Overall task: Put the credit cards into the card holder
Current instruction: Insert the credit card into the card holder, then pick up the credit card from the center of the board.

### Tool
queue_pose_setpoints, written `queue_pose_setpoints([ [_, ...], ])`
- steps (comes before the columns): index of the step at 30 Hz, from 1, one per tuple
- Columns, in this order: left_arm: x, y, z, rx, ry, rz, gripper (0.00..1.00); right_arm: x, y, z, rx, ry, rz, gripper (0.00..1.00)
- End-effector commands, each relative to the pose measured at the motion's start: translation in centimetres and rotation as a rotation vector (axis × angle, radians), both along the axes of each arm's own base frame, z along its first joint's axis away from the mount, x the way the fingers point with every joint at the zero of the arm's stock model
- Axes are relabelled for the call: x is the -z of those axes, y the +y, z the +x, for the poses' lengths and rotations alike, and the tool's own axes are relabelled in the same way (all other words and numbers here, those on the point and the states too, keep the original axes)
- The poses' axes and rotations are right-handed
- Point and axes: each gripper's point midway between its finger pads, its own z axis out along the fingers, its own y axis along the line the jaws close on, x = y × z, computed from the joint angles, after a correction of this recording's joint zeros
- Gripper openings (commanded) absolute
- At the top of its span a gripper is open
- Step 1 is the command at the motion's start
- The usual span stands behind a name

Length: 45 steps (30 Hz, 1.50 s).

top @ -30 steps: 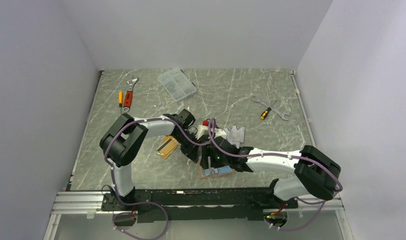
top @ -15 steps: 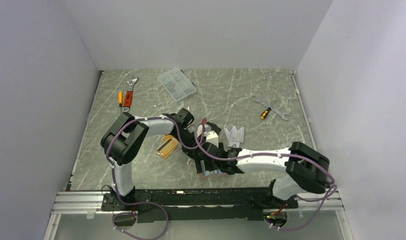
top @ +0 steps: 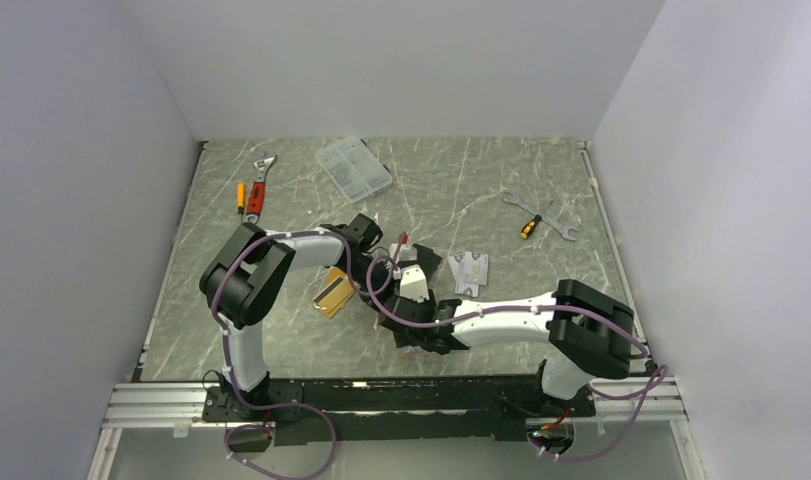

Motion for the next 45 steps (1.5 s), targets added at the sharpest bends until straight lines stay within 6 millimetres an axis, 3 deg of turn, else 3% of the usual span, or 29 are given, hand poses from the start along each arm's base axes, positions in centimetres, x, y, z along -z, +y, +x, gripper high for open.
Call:
queue_pose_setpoints([
  [1,-1.5,-0.2,1.2,-0.028,0.003,-0.026,0.01,2.8,-3.2,-2.2,-0.079,0.060,-0.203,0.63],
  [4,-2.3,0.4,1.9,-0.040,-0.011,-0.026,0.02,2.2,-3.1,-2.1,-0.076,0.053,-0.197,0.81],
  [7,-3.0,1.0,2.8,-0.048,-0.045,-0.020,0.02,0.9,-2.6,-1.9,-0.080,0.035,-0.154,0.88],
  [10,-3.7,1.5,3.6,-0.057,-0.065,-0.015,0.02,-1.5,-1.9,-1.4,-0.080,0.005,-0.083,0.93],
  [16,-6.2,2.7,5.4,-0.073,-0.120,-0.012,0.04,-8.2,-1.3,0.9,-0.078,-0.029,0.135,0.99],
  [19,-7.9,2.7,6.2,-0.076,-0.171,-0.017,0.05,-11.0,-2.0,2.9,-0.059,-0.031,0.258,1.00],
  [22,-9.5,2.1,7.6,-0.087,-0.205,-0.028,0.07,-13.1,-3.9,5.3,-0.006,-0.054,0.336,1.00],
  [25,-10.9,0.5,9.2,-0.090,-0.220,-0.053,0.09,-13.0,-7.4,8.3,0.115,-0.067,0.367,1.00],
  [29,-12.9,-3.1,10.8,-0.053,-0.224,-0.101,0.15,-10.8,-11.6,11.6,0.251,-0.006,0.414,1.00],
  [32,-14.8,-5.2,11.9,-0.041,-0.300,-0.116,0.28,-10.2,-14.2,13.3,0.361,0.018,0.480,1.00],
  [34,-16.1,-6.3,12.4,-0.035,-0.371,-0.132,0.45,-10.4,-15.5,14.0,0.415,-0.006,0.542,1.00],
  [36,-17.1,-6.9,12.7,-0.032,-0.445,-0.134,0.98,-10.6,-16.2,14.5,0.440,-0.015,0.586,1.00],
  [41,-19.1,-6.4,12.8,0.015,-0.592,-0.114,0.99,-9.7,-16.9,15.1,0.445,0.030,0.579,1.00],
  [45,-20.0,-5.8,14.5,-0.104,-0.580,-0.047,0.99,-9.7,-17.2,15.3,0.467,0.018,0.631,1.00],
])
